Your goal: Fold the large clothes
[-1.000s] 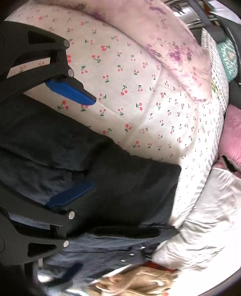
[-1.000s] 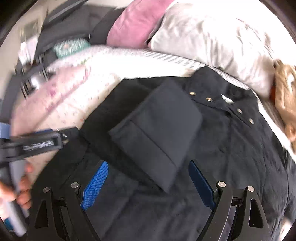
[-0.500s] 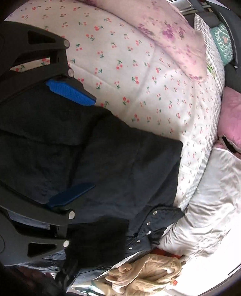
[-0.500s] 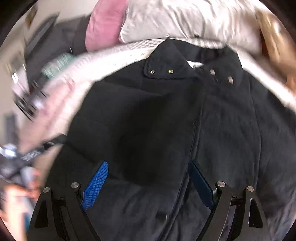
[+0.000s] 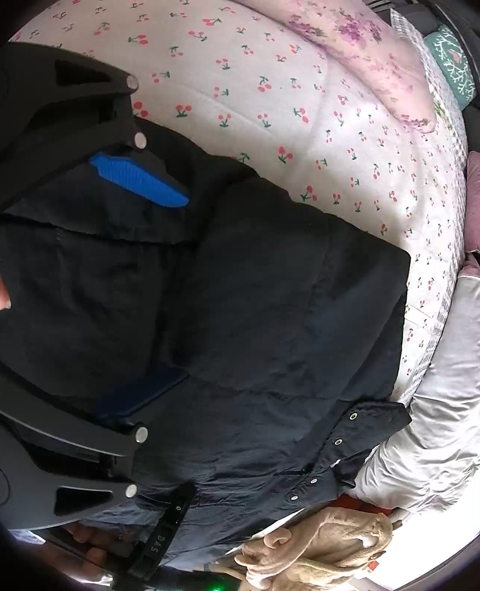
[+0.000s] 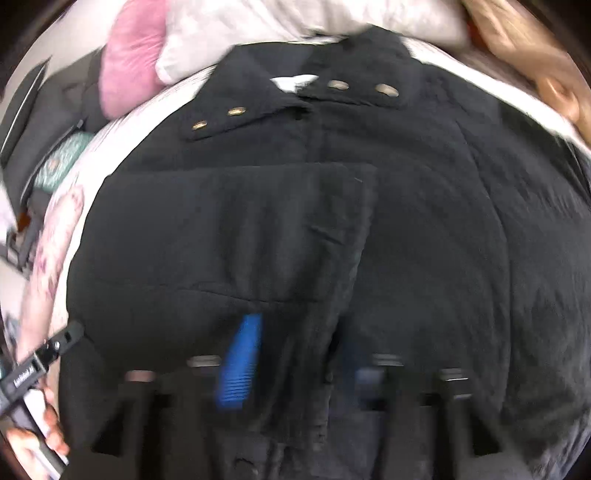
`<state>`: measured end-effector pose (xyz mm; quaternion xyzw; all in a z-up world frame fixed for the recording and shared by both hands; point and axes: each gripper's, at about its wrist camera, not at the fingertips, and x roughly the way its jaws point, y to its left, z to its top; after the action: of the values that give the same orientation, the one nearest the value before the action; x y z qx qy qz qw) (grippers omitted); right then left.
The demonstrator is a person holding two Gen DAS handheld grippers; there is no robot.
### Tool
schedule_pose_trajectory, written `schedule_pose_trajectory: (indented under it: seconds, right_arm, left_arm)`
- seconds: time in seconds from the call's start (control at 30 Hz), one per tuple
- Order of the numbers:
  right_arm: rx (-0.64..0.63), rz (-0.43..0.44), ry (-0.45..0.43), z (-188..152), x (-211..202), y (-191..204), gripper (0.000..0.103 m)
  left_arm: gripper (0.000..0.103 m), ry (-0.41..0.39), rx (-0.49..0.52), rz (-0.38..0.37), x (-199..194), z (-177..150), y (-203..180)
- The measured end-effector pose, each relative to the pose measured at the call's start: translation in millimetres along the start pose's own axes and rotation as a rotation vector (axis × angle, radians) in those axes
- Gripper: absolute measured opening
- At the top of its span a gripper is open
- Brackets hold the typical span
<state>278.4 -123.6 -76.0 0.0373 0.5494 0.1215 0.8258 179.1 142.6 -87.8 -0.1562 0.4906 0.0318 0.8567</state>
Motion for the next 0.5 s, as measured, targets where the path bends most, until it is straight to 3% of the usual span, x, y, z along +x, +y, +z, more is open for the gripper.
schedule_pose_trajectory:
  seconds: [0.03,0.13,0.23,0.3,0.33,0.37,0.4,0.47,0.5]
  right_arm:
    - [-0.042,-0.052,-0.033,2.4,-6.6,8.6,0.013]
    - [-0.136,-0.1,-0.203,6.5,-37.2,23.9,0.011]
    - [-0.14,-0.189,-0.224,13.2,-32.8,16.6,0.014]
    - [-0.1,-0.211,-0.122,18.3,-8.3,3.3,0.03]
    - [-0.073,-0.212,-0.021,17.6,11.2,-4.9,0.037]
    - [-0.056,-0.208,0.007,15.9,21.3,-10.0,0.045]
    - [-0.061,-0.22,-0.022,14.6,18.0,-12.5,0.064]
    - [-0.05,-0.289,-0.022,12.0,13.1,-19.0,0.084]
    - [-0.043,-0.28,-0.016,10.2,10.5,-23.2,0.084]
  left_arm:
    - [0.089,-0.023,0.005,-0.012,-2.5,-0.2,-1.4]
    - [0.089,-0.131,0.006,-0.065,-14.1,-0.5,-5.3]
    - [0.089,-0.132,-0.01,-0.115,-8.5,-1.3,-6.4]
    - [0.089,-0.08,-0.038,-0.138,4.6,-4.0,-5.7]
    - [0.089,-0.044,-0.051,-0.139,13.0,-5.8,-5.1]
    - [0.089,-0.019,-0.051,-0.133,18.4,-7.6,-5.5]
    - [0.089,-0.01,-0.035,-0.124,21.9,-9.5,-7.1]
    - [0.094,-0.018,0.031,-0.098,22.9,-13.4,-14.7]
    - [0.102,-0.009,0.073,-0.089,24.8,-16.0,-20.8]
